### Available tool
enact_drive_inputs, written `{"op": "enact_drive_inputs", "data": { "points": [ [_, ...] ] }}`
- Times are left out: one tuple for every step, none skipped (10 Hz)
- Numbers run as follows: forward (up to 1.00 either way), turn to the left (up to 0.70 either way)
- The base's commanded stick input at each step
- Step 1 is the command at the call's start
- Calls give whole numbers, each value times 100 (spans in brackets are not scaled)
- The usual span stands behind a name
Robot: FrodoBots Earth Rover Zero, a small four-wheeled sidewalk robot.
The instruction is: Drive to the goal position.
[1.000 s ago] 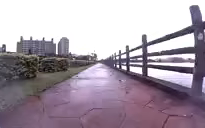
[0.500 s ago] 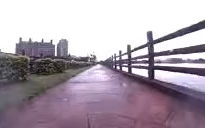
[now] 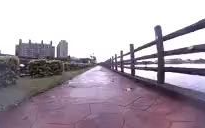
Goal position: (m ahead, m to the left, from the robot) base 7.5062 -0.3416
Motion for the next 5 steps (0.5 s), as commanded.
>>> {"op": "enact_drive_inputs", "data": {
  "points": [
    [100,-1],
    [100,-1],
    [100,-1],
    [100,-1],
    [100,-1]
  ]
}}
